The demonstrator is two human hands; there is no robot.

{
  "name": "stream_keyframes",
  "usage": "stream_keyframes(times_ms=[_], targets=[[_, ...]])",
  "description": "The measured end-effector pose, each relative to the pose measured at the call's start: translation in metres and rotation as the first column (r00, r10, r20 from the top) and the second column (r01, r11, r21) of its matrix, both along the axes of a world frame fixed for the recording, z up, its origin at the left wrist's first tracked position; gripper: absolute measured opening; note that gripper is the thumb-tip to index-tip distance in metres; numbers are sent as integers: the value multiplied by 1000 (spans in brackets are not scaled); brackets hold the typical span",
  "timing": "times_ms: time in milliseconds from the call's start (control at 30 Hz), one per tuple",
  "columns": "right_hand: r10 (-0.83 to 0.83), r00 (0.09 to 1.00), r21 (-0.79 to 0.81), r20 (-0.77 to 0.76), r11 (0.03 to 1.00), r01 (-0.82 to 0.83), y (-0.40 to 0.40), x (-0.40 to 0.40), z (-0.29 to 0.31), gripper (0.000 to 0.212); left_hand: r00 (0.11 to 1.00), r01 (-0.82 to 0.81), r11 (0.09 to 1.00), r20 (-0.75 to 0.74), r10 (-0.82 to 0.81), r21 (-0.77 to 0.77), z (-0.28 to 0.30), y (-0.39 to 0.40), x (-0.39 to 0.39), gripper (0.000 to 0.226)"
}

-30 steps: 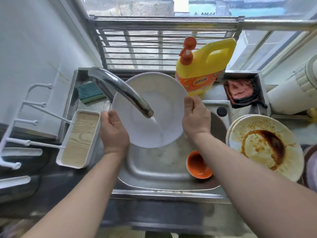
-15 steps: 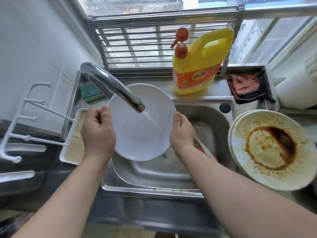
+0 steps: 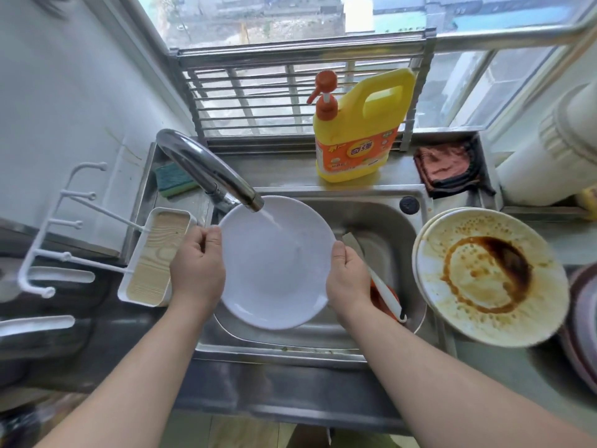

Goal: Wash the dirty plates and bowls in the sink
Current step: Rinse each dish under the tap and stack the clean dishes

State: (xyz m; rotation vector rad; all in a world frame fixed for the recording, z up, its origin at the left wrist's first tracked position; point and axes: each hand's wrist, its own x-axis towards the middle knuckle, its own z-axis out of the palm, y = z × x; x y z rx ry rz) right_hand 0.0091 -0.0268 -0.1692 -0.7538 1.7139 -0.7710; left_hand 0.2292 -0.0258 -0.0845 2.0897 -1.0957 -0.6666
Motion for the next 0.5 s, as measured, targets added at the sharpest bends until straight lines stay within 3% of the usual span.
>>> stream_keyframes(times_ms=[167, 300, 433, 500], targets=[[23, 993, -20, -119, 999, -26, 6, -34, 29, 45, 996, 28, 998, -85, -23, 59, -3, 5, -18, 44], [53, 981, 14, -185, 999, -52, 12, -57, 47, 47, 987, 87, 986, -149, -65, 144, -3, 7, -32, 35], [92, 977, -17, -193, 995, -97, 19, -73, 66, 32, 969, 157, 964, -223, -108, 215, -6, 5, -36, 32], [117, 977, -46, -177, 991, -127, 19, -77, 78, 32, 945, 158, 940, -322, -55, 303, -8, 0, -36, 32]])
